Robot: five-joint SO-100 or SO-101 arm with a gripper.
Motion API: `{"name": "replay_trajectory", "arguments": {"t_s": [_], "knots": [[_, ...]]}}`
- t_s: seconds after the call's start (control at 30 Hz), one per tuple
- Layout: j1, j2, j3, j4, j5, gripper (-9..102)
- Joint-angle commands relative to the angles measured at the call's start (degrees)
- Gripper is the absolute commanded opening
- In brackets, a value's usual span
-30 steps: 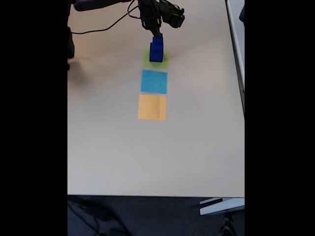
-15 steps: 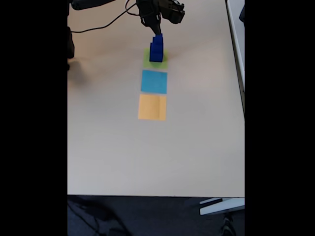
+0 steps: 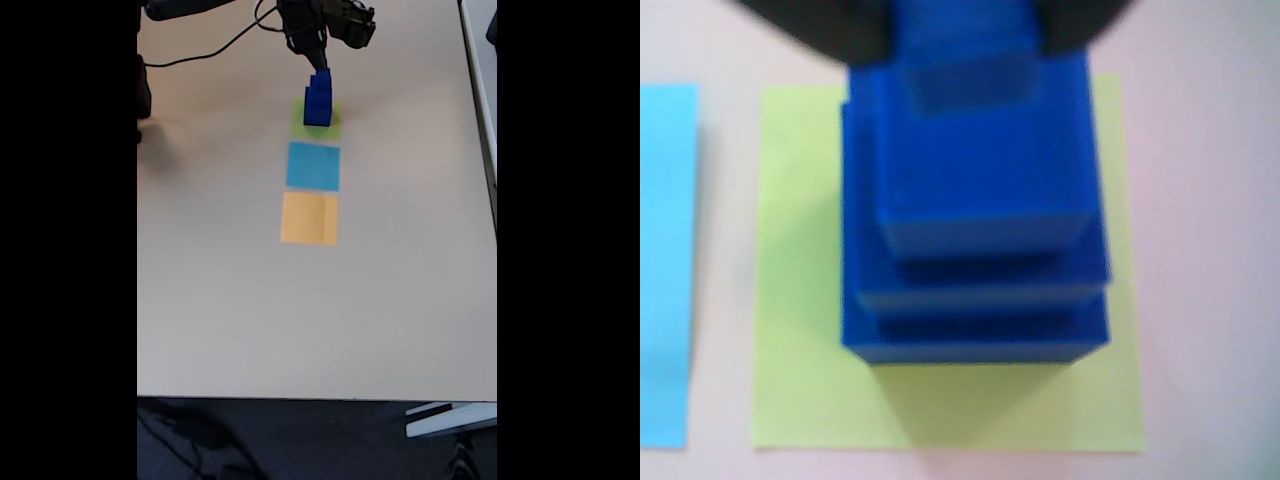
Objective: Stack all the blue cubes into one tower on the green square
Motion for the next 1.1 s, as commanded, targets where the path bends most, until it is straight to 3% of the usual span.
{"name": "replay_trajectory", "arguments": {"t_s": [0.0,1.07], "knots": [[-0.4,4.5,-1.6,-0.3,-0.4,4],[-0.6,4.7,1.1,-2.4,-0.4,4]]}}
